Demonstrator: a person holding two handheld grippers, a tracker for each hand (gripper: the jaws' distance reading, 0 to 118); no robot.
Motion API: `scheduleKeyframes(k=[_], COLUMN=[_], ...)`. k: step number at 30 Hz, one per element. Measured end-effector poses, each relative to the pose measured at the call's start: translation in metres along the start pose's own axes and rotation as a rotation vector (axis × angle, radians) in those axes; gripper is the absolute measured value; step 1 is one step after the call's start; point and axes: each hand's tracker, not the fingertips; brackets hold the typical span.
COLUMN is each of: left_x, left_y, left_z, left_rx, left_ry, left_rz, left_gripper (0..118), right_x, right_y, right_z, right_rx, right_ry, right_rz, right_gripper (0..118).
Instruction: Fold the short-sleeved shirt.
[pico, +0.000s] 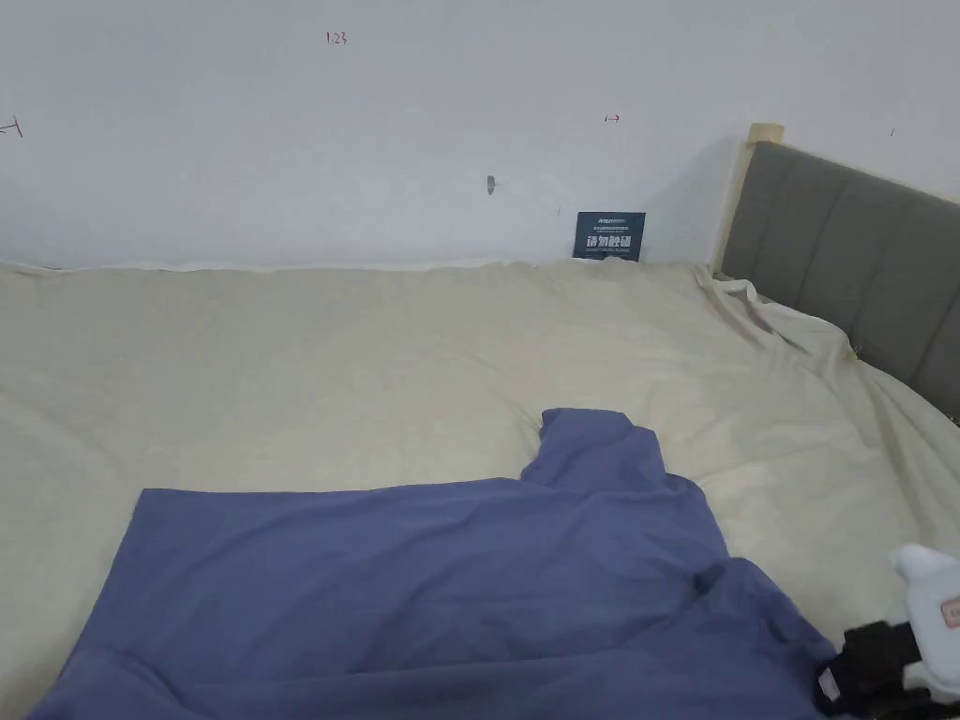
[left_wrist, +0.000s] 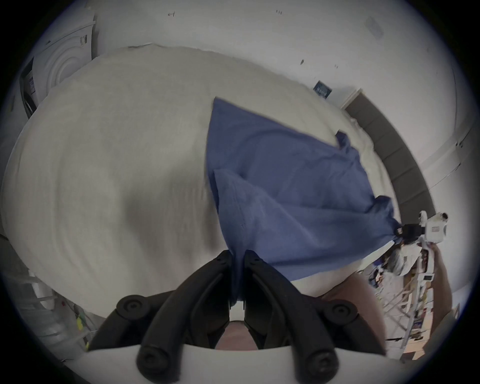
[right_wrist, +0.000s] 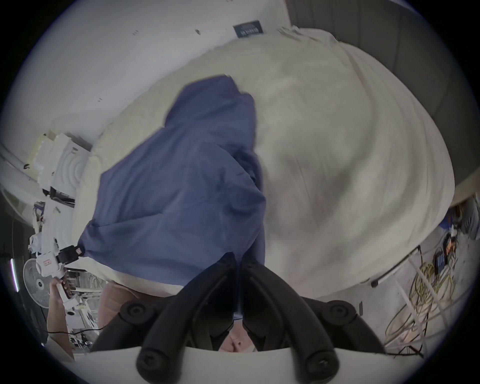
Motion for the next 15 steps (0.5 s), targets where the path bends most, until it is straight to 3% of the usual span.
scheduleKeyframes(k=[4,7,8,9,10,11,12,13,15], left_x=[-0.007,-0.013,-0.015,-0.016,-0.017,-0.018,-0.019,-0.021,-0.020], left_y=[-0.018,-0.024,-0.024,-0.024,-0.023,-0.021,-0.019,-0.018,-0.017], left_z=[-0.029,-0.032,-0.030,-0.028,-0.026,-0.021,-0.019,-0.015,0.001], left_rx=[-0.008,0.010,0.024,0.031,0.039,0.053,0.051,0.045,0.075], left_ry=[0.051,0.034,0.019,0.019,0.036,0.118,0.169,0.185,0.146], left_rz=[0.011,0.068,0.079,0.075,0.059,0.016,-0.009,-0.032,-0.024], left_gripper=[9,9,9,19,44,77,107,111,111], right_x=[0.013,0.014,0.015,0.016,0.017,0.017,0.018,0.019,0.015], right_y=[-0.017,-0.020,-0.020,-0.020,-0.020,-0.021,-0.021,-0.021,-0.031], right_z=[-0.030,-0.033,-0.031,-0.026,-0.022,-0.018,-0.013,-0.001,0.013], right_rx=[-0.012,0.013,0.027,0.069,0.109,0.141,0.167,0.260,0.289], right_ry=[0.013,0.012,0.016,0.002,-0.027,-0.048,-0.063,-0.071,-0.066], right_rz=[-0.065,-0.056,-0.054,-0.046,-0.029,0.004,0.024,0.021,0.018], right_gripper=[4,5,14,50,88,114,114,110,110])
